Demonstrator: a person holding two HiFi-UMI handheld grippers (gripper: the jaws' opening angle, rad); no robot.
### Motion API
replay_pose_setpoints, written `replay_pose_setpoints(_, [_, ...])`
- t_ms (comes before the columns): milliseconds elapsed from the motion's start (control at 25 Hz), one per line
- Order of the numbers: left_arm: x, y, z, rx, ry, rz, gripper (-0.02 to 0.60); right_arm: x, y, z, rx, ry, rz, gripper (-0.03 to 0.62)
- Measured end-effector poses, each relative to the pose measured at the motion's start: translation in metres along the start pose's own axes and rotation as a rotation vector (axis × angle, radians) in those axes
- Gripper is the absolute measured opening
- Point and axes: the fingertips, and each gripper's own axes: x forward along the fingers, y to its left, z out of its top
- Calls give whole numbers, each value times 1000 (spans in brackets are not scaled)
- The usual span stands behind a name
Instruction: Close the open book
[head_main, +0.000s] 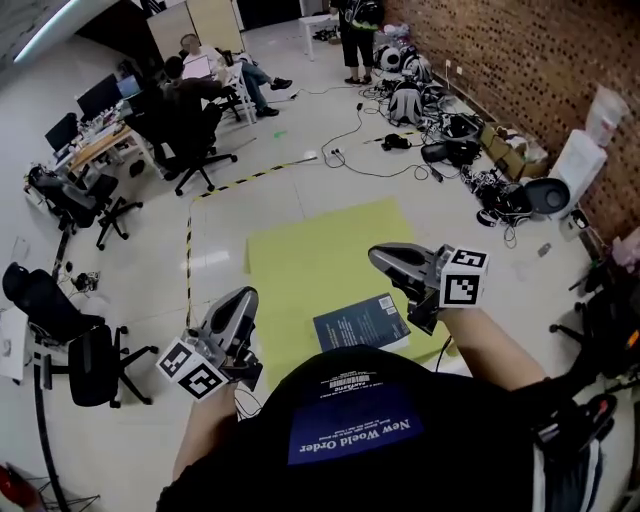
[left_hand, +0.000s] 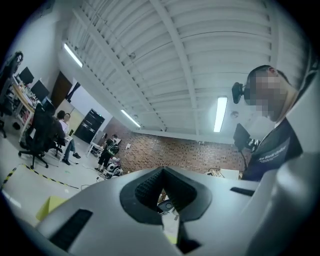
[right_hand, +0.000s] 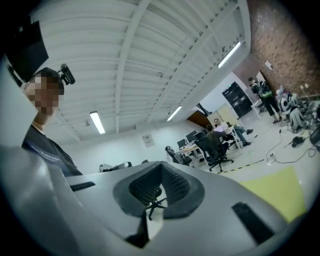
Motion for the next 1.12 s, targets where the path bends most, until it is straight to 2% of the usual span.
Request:
replay_pose_setpoints(160, [5,2,-6,-12,4,-4,5,-7,-24,-18,0,57,-86,-15])
replay_pose_setpoints(240, [5,3,-8,-16,-1,-1,5,-6,-30,-23,-10,79,-101,-15])
replay_pose_setpoints(440, [11,6,-12,-27,4,-8,5,1,-35,-24,-45,103,-96,-15])
replay_pose_setpoints(1120, [10,6,-21,-46,15,-13,5,6,-30,-29,-62,134,-76,-15])
